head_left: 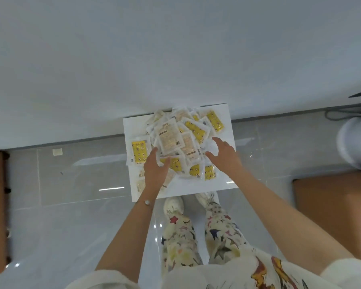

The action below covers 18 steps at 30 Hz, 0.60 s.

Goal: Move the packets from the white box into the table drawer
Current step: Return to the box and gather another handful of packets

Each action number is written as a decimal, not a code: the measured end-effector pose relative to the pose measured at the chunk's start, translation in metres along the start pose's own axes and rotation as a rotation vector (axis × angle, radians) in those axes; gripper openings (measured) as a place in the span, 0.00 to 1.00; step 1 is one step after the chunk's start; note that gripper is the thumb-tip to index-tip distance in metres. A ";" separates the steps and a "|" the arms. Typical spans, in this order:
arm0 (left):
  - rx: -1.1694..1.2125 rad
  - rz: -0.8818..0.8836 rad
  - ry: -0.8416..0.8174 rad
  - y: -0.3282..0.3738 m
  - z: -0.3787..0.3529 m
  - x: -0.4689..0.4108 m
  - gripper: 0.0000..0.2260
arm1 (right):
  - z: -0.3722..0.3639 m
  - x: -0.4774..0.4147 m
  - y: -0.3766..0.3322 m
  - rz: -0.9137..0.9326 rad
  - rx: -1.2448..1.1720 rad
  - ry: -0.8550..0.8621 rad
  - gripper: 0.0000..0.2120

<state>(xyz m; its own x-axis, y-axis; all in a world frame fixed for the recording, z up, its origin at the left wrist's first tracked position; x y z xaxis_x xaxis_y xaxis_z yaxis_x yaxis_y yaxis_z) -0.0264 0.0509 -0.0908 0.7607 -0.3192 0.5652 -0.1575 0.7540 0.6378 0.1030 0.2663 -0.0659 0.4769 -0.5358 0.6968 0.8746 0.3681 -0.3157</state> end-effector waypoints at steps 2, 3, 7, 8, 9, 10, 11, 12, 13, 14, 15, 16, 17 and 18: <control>0.096 0.051 0.077 -0.010 -0.012 -0.014 0.29 | -0.018 -0.022 0.000 -0.019 -0.107 -0.005 0.29; 0.133 0.077 0.105 -0.015 -0.019 -0.021 0.29 | -0.027 -0.030 0.000 -0.030 -0.161 0.000 0.29; 0.117 0.129 0.163 -0.028 -0.036 -0.038 0.31 | -0.059 -0.047 -0.009 0.002 -0.185 0.037 0.32; 0.063 0.124 0.145 -0.032 -0.040 -0.042 0.32 | -0.064 -0.049 -0.012 0.012 -0.171 0.046 0.33; 0.030 0.113 0.130 -0.034 -0.043 -0.043 0.33 | -0.069 -0.050 -0.013 0.019 -0.161 0.061 0.35; 0.030 0.107 0.117 -0.037 -0.044 -0.043 0.34 | -0.071 -0.051 -0.014 0.021 -0.156 0.078 0.36; 0.055 0.096 0.118 -0.040 -0.043 -0.041 0.34 | -0.073 -0.052 -0.014 0.019 -0.156 0.085 0.36; 0.095 0.084 0.129 -0.041 -0.040 -0.036 0.32 | -0.074 -0.053 -0.014 0.015 -0.169 0.079 0.36; 0.127 0.074 0.141 -0.042 -0.037 -0.031 0.31 | -0.076 -0.055 -0.014 0.006 -0.206 0.059 0.34; 0.134 0.057 0.146 -0.043 -0.033 -0.026 0.31 | -0.076 -0.056 -0.013 -0.010 -0.273 0.033 0.33; 0.116 0.029 0.137 -0.045 -0.031 -0.022 0.31 | -0.076 -0.057 -0.011 -0.034 -0.360 0.005 0.31; 0.078 -0.011 0.115 -0.047 -0.029 -0.018 0.31 | -0.076 -0.058 -0.008 -0.062 -0.451 -0.019 0.29; 0.027 -0.063 0.092 -0.047 -0.027 -0.015 0.31 | -0.075 -0.058 -0.006 -0.089 -0.529 -0.040 0.27; -0.042 -0.112 0.068 -0.049 -0.027 -0.014 0.32 | -0.073 -0.057 -0.004 -0.106 -0.583 -0.054 0.26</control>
<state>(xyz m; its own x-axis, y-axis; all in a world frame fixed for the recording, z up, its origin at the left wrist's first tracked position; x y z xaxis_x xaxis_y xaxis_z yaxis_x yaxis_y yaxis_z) -0.0122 0.0344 -0.1440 0.8129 -0.3641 0.4545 -0.0442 0.7396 0.6716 0.0782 0.2403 -0.1513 0.3926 -0.5019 0.7707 0.8283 -0.1714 -0.5335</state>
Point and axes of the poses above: each hand's wrist, its own x-axis away from the middle knuckle, its own z-axis out of the back of the hand, y = z × x, the point moved 6 cm from there along -x, towards the middle knuckle, and after that the axes turned 4 degrees about -z, right-handed, at the moved point
